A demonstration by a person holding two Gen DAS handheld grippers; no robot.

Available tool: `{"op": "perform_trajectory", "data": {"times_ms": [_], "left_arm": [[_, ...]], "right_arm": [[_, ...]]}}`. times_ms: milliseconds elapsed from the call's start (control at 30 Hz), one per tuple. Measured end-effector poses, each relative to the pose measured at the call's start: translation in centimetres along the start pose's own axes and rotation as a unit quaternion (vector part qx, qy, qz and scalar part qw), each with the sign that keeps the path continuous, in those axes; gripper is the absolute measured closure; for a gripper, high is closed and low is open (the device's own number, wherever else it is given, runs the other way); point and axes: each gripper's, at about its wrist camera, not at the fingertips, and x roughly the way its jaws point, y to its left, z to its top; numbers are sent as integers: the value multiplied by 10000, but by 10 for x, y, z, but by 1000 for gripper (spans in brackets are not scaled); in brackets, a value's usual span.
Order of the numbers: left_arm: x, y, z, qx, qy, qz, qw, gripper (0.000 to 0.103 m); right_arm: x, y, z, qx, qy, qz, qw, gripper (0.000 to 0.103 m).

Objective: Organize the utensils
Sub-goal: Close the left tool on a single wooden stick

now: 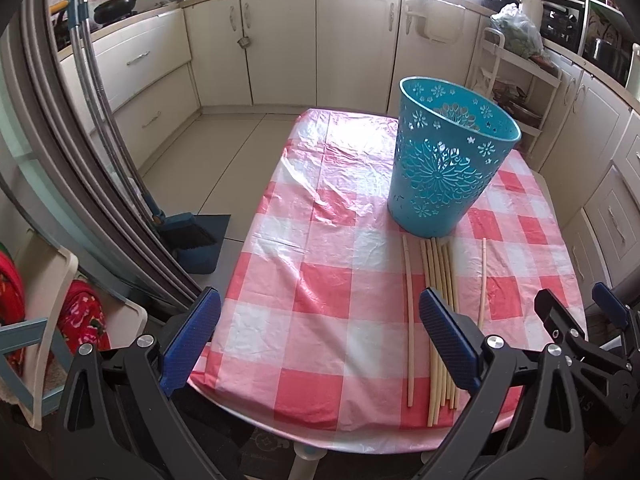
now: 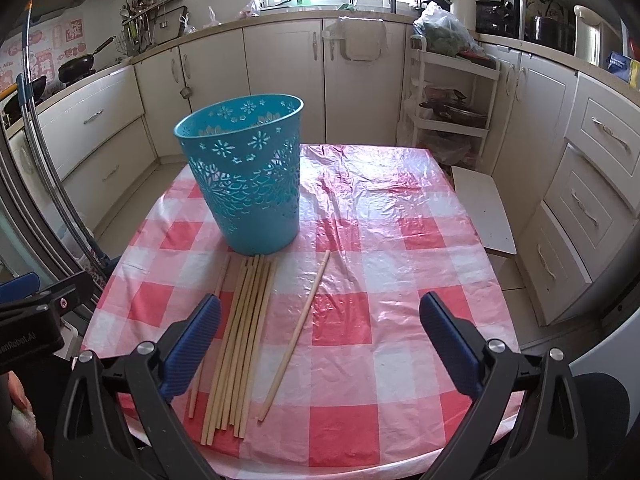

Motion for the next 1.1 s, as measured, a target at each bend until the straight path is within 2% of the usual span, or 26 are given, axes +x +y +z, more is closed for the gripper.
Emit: {"op": "perform_trajectory", "data": {"times_ms": [300,433,500,833,1033,1100], "left_arm": [[49,-25,6,177,181,-5,9997,8],[76,-33,9,130,470,-52,9988,8],[85,-40,9,224,492,-15,9985,8],[124,-60,7,529,722,293,9956,12],[135,-67,5,641,812,326,9941,17],[135,-68,5,659,790,282,9943,18]], "right_arm": [[47,-10,-4,106,467,190,9987,49],[72,-8,-6,138,717,303,9969,60],[84,-8,-6,190,829,352,9958,66],[119,-4,2,93,922,314,9952,72],[123,-7,4,-79,970,345,9947,93],[123,-7,5,-175,1030,402,9937,95]]}}
